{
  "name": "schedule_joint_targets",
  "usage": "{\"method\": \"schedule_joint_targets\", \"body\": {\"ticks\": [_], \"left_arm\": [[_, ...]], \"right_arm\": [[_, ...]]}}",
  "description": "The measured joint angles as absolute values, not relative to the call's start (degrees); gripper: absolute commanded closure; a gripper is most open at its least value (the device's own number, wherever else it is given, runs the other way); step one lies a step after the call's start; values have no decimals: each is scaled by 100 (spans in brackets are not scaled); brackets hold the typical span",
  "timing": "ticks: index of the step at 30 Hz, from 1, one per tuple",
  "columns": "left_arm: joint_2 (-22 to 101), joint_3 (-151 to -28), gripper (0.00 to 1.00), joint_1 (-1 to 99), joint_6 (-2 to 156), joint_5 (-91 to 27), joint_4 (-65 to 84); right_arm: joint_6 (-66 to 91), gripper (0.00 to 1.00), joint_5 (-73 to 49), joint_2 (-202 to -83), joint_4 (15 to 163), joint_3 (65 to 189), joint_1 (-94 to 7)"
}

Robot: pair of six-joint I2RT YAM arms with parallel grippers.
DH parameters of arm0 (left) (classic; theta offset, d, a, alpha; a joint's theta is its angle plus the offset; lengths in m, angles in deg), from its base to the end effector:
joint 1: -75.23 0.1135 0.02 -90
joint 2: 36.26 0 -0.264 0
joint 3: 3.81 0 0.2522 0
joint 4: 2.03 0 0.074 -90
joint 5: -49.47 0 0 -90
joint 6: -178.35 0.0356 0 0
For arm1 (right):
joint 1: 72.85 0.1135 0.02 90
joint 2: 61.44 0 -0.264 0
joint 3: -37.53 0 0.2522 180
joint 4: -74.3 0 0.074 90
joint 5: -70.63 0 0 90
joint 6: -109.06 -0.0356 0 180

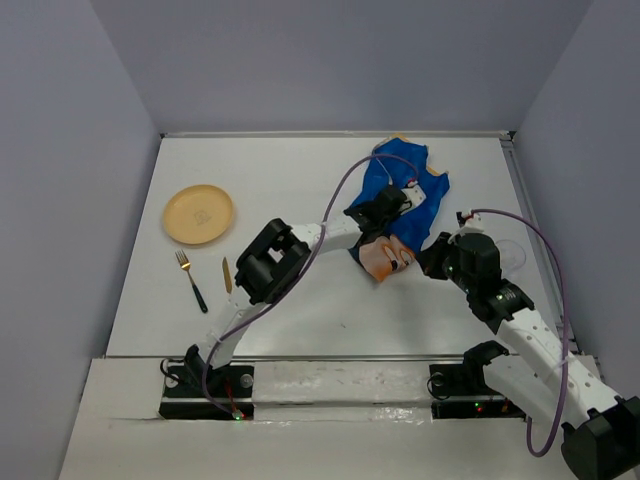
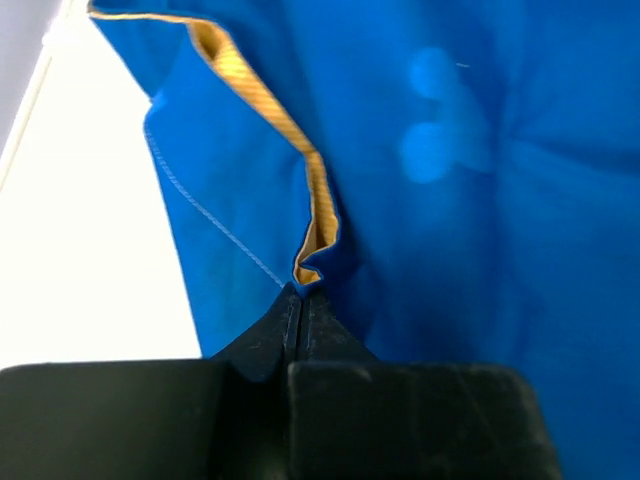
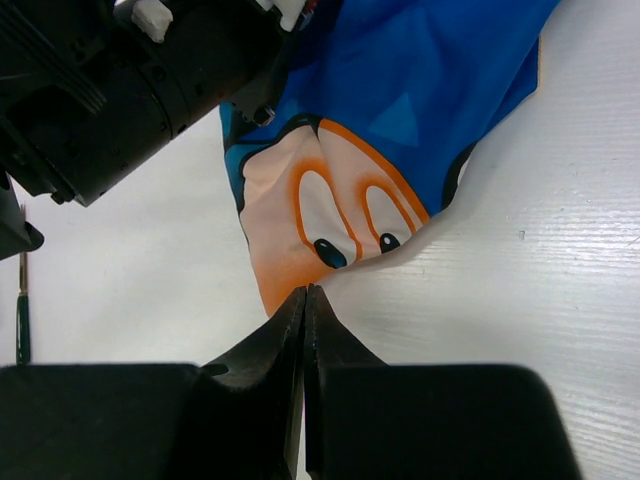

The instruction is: Set the dinner table for one person

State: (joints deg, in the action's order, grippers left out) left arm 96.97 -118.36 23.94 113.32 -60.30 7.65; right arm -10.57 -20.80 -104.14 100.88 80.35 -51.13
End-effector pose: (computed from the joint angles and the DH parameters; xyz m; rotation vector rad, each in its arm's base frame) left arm 0.3436 -0.4094 0.1740 1.0842 1.7220 0.0685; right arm 0.1641 0.0644 0.2442 0.1591 2.0688 0.5334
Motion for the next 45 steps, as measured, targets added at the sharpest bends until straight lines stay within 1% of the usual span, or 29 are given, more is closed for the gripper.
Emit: {"method": "schedule_joint_targets", "body": {"ticks": [2,3,5,6,8,9,12,14,18,19,21,23,25,27,30,34,36,39,42,44,45], "left_arm": [[9656,-11792,100,2449,11242,-6087,698],[9583,-11722,100,2494,11172,-6109,656],[9271,-11434,100,2623,10934,-6120,599],[9035,-11252,100,2720,10781,-6118,560],[8519,-10883,100,2929,10429,-6107,470],[8165,-10638,100,3061,10232,-6089,378],[7155,-10107,100,3428,9712,-6116,96],[6574,-9692,100,3570,9371,-6194,-194],[5636,-8645,100,3581,8637,-6288,-780],[5474,-8376,100,3581,8477,-6299,-859],[5236,-7819,100,3583,8136,-6275,-946],[5114,-7388,100,3638,7894,-6236,-961],[5046,-7111,100,3677,7763,-6205,-972],[4948,-6861,100,3716,7616,-6183,-996],[4683,-6617,100,3749,7465,-6155,-1009],[3903,-6282,100,3747,7148,-6002,-1038],[3483,-6184,100,3747,7026,-5936,-1053],[2814,-6101,100,3747,6882,-5882,-1128],[2349,-6099,100,3747,6794,-5877,-1230],[2135,-6057,100,3747,6748,-5904,-1224],[2003,-5991,100,3747,6720,-5939,-1202]], "right_arm": [[-1057,77,-2082,-10427,10086,8035,-5113],[-1064,67,-2082,-10482,10075,8035,-5113],[-1075,55,-2082,-10645,10016,8035,-5113],[-1068,43,-2084,-10731,10001,8035,-5113],[-1070,31,-2082,-11043,9933,8038,-5113],[-1099,22,-2082,-11155,9911,8038,-5113],[-1127,14,-2104,-11730,9717,8038,-5113],[-1142,14,-2189,-12127,9581,8057,-5113],[-1142,20,-2397,-13015,9391,8293,-5190],[-1149,25,-2436,-13240,9321,8398,-5214],[-1166,39,-2493,-13559,9170,8534,-5269],[-1223,49,-2519,-13795,8923,8584,-5299],[-1230,72,-2519,-13880,8775,8586,-5301],[-1223,100,-2517,-13931,8550,8586,-5301],[-1169,100,-2522,-14051,8353,8674,-5301],[-985,100,-2583,-13856,8705,9071,-5301],[-808,100,-2701,-13550,9229,9469,-5293],[-528,100,-3040,-13063,10139,10518,-5196],[-327,100,-3304,-12881,10630,11460,-4853],[-248,82,-3488,-13054,10844,11941,-4466],[-220,77,-3492,-13253,10886,12140,-4226]]}}
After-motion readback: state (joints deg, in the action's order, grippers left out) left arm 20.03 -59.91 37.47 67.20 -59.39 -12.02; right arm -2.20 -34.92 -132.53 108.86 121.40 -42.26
